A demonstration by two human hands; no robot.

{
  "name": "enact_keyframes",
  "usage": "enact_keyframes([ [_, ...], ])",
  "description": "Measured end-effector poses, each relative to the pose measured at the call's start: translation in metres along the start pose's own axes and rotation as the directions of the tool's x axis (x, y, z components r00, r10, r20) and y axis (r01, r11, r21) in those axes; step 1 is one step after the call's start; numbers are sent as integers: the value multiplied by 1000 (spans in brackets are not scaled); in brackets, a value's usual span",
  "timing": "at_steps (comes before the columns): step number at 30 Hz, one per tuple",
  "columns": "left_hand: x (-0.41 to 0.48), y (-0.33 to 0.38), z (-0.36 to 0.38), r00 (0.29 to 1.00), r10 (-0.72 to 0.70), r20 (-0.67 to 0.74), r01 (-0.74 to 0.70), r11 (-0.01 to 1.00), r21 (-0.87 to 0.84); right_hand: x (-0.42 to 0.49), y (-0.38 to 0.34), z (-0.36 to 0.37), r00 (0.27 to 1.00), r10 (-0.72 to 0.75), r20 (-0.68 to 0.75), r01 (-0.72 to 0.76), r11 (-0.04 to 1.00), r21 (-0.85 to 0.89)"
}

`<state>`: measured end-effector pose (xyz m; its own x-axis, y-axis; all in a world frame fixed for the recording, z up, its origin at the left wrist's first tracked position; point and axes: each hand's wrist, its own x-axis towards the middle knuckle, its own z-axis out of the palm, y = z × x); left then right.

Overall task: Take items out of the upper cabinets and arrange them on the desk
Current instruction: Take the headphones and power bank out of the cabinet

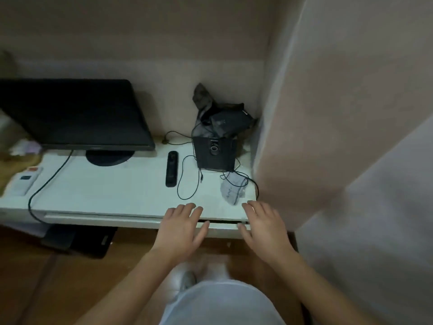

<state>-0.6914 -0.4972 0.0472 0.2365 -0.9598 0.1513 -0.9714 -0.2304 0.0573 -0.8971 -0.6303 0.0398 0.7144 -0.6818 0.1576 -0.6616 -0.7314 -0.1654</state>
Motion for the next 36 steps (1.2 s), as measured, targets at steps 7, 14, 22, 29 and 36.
enact_keyframes([
  [7,26,-23,-74,986,-91,-140,96,995,28,66,-16,-76,959,-174,-223,168,985,-45],
  [14,103,-52,-212,911,21,-412,38,990,134,134,-44,-218,824,-200,-530,195,979,-67],
  [22,170,-65,-365,715,214,-666,-104,974,201,185,-93,-359,648,-293,-703,193,956,-221],
  [29,197,-82,-450,581,308,-754,-172,951,256,212,-122,-437,546,-332,-769,134,941,-311],
  [36,223,-116,-510,532,402,-745,-197,915,353,235,-143,-485,507,-383,-772,86,914,-397],
])
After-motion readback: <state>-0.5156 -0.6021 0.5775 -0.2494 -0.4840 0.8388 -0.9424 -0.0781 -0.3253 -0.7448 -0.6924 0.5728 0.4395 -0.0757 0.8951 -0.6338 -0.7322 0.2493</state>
